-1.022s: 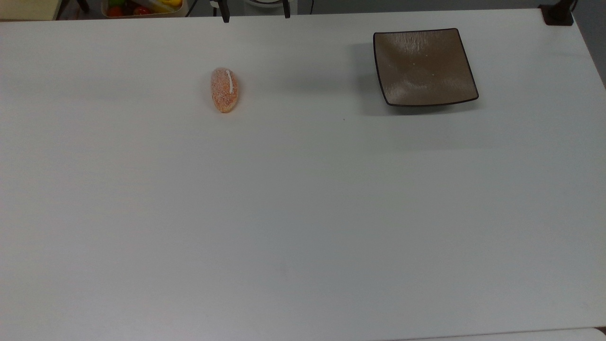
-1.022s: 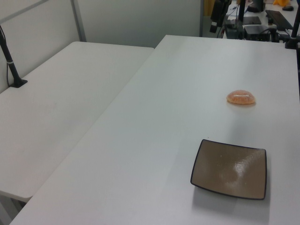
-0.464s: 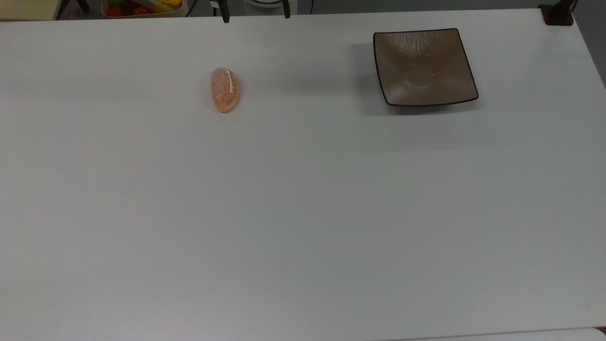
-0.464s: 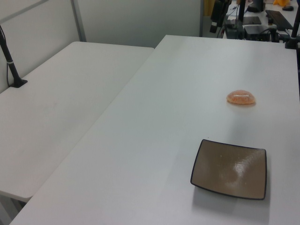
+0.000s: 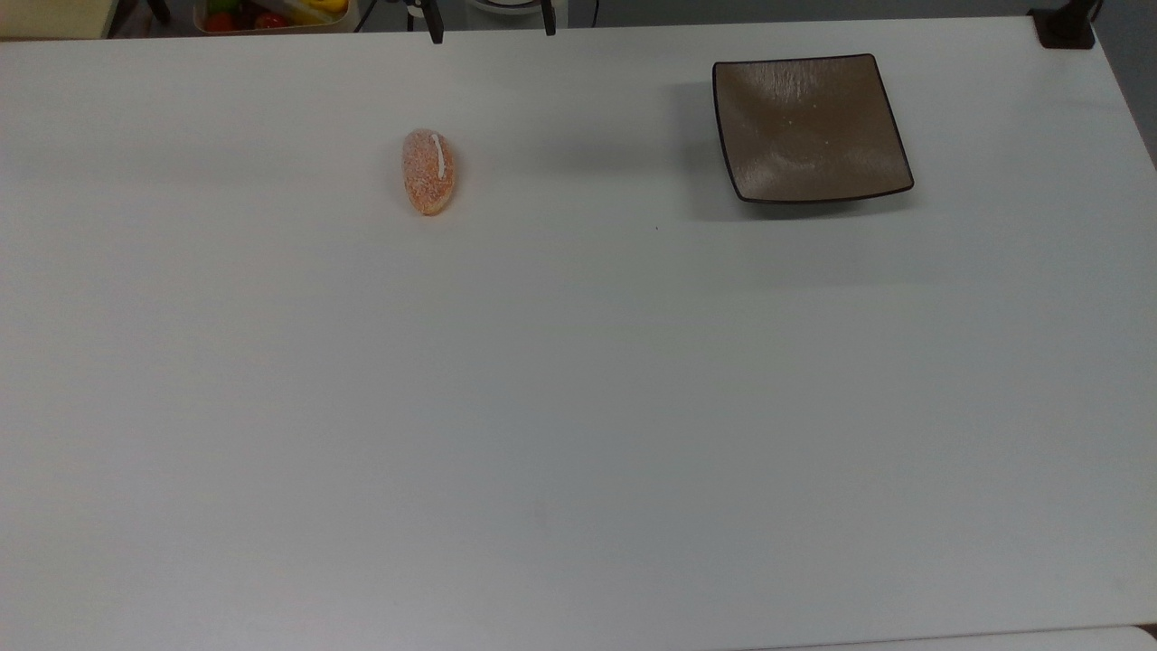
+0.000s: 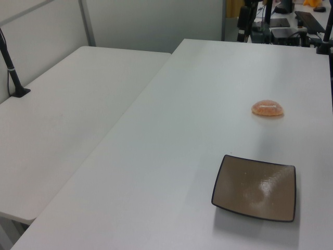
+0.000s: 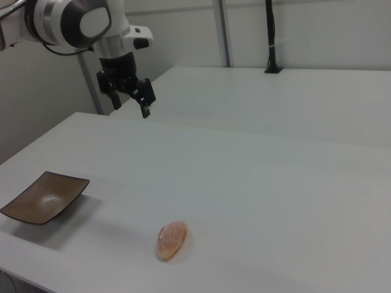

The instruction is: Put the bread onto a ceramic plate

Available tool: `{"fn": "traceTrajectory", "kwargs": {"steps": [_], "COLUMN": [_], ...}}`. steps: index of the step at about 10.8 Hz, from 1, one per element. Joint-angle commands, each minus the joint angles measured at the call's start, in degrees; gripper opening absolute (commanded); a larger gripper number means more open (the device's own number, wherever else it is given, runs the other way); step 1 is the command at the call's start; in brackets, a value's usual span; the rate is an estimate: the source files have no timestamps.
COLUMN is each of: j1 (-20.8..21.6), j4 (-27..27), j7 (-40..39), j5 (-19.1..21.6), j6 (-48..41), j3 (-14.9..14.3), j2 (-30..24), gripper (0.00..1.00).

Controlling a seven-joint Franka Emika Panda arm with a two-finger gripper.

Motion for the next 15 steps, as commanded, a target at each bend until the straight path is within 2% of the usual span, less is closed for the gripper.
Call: {"fn": "traceTrajectory", "kwargs": {"steps": [1,5,9,13,15], "j1": [0.1,0.3,-0.6,-0.5,-0.7], "j4": [0.3,-1.0,-7.2,-17.6,-22.2], "j7": [-1.6,-3.2,-9.3,-13.6,-14.2], "j5": [0.2,0.2,-1.0,-6.8,-8.1], "j6": [-3.6,-8.2,-8.2,-6.6,-2.8], "j3": [0.0,0.0,-0.7,-1.0,-1.1], "j2": [0.7,-0.5,-5.0,-8.0,-7.9], "gripper": [1.0,1.0,1.0,1.0,1.0]}}
